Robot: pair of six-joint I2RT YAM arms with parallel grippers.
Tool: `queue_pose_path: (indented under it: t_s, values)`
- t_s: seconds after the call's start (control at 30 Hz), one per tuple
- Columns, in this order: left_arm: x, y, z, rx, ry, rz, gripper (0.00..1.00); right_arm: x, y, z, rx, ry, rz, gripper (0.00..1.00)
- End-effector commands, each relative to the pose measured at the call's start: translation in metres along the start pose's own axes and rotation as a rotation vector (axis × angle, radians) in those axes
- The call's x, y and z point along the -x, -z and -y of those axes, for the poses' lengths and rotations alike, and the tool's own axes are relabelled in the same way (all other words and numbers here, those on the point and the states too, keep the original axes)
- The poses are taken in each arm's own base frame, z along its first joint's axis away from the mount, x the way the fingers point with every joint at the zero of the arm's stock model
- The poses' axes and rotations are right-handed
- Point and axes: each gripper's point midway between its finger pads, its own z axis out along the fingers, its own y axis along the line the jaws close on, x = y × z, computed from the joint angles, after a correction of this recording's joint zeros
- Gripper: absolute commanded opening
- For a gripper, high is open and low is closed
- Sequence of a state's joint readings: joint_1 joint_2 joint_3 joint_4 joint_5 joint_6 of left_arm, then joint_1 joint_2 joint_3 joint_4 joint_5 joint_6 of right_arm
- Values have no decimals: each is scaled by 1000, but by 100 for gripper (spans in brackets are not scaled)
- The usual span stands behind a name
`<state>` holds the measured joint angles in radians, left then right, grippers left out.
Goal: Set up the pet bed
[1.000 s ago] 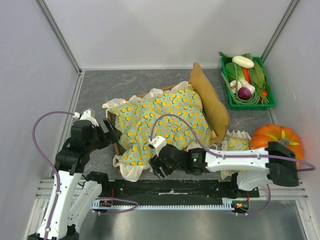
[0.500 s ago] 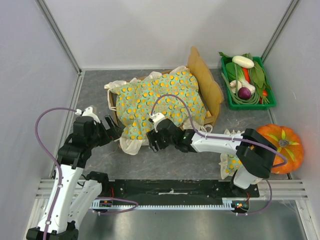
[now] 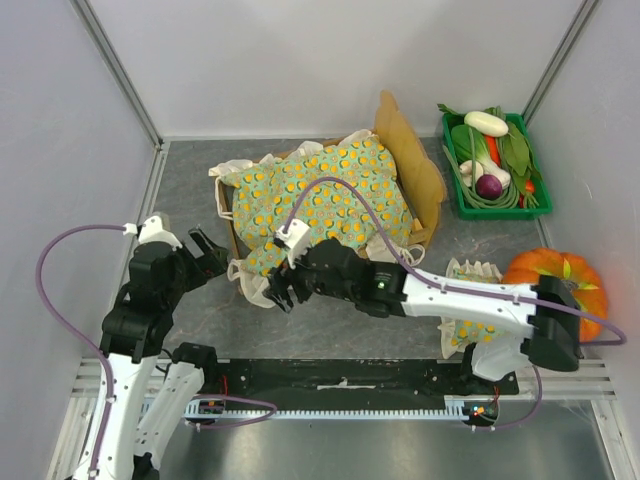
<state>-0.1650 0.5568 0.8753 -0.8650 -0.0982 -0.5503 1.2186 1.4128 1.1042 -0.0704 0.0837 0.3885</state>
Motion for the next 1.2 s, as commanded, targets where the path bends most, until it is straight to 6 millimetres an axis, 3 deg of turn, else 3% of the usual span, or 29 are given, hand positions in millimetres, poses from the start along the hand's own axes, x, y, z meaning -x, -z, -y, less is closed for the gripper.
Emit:
queue_pose_path:
  t_s: [0.0, 0.03, 0.07, 0.13, 0.17, 0.27, 0.37, 0.4, 0.6, 0.77, 0.87, 1.07, 1.17]
  values:
    - [28, 17, -6, 35, 49, 145, 100, 2, -37, 23, -119, 122, -25, 79]
    - [29, 19, -6, 29, 49, 152, 99, 14, -44, 23, -126, 143, -5, 79]
    - [28, 21, -5, 24, 43, 153, 100, -2, -56, 30, -159, 162, -65, 79]
    - [27, 22, -3, 12, 39, 144, 100, 4, -67, 40, -221, 200, -69, 79]
    - [25, 22, -3, 8, 38, 138, 99, -9, -78, 46, -237, 229, -103, 79]
    - [21, 20, -3, 0, 26, 129, 99, -23, -96, 51, -253, 268, -136, 78]
    - [19, 19, -1, -15, 10, 120, 99, -23, -101, 67, -336, 291, -128, 58]
    - [18, 18, 0, -24, 5, 114, 99, -20, -99, 73, -360, 309, -122, 42]
    - [13, 9, 11, -80, -42, 78, 94, 12, -75, 86, -385, 343, -55, 0]
    - [5, -9, 28, -156, -118, -6, 86, 37, -38, 110, -413, 321, -9, 0]
    - [4, -17, 37, -203, -159, -22, 83, 42, -25, 118, -402, 320, -2, 0]
    - [6, -36, 52, -274, -174, -23, 81, 35, -22, 133, -390, 313, -25, 0]
    - [-6, -45, 68, -364, -152, -82, 75, 33, -23, 143, -397, 329, -41, 0]
